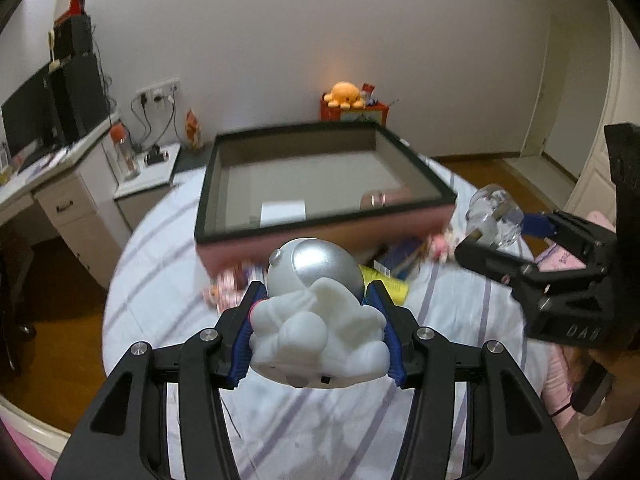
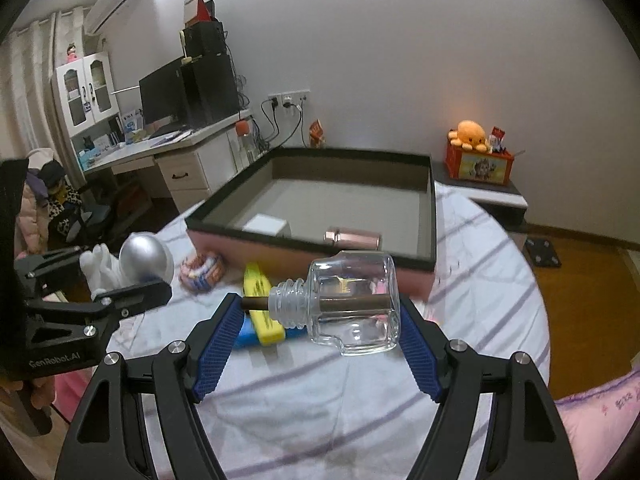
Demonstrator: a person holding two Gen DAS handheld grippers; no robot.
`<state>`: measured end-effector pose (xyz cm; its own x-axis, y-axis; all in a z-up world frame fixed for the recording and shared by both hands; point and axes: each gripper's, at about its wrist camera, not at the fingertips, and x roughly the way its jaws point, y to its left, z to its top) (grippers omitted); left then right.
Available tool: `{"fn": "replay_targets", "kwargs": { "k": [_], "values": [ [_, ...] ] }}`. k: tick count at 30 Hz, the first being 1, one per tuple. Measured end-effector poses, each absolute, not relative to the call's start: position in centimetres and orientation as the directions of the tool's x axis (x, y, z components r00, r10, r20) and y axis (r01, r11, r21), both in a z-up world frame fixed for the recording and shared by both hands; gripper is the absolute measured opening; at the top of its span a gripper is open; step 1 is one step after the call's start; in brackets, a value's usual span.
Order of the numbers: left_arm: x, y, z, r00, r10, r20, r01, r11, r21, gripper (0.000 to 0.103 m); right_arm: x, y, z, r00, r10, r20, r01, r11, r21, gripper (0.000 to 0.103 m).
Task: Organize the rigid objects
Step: 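Lower the astronaut and bottle into the box and open both tools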
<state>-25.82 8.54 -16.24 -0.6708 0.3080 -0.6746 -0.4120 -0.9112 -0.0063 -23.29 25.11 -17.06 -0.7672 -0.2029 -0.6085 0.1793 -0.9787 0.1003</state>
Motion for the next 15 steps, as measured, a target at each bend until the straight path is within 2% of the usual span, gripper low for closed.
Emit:
{"fn": "replay_targets", "kwargs": {
  "k": [7,15],
  "values": [
    [-30.2,10.4,-14.2,-0.679,0.301,-0.670,-0.427,-0.904,0.027,0.053,-26.8,25.2,-15.6,-0.777,-0.207,-0.594,0.192,-0.977,0.089,0.077],
    [-36.6,11.9,-15.4,-0.627,0.284,-0.726,-0.431,-0.902,0.020,0.053,-32.4,25.8,-16.5,-0.752,-0.188,-0.631,0.176,-0.981,0.082,0.077]
  ]
}}
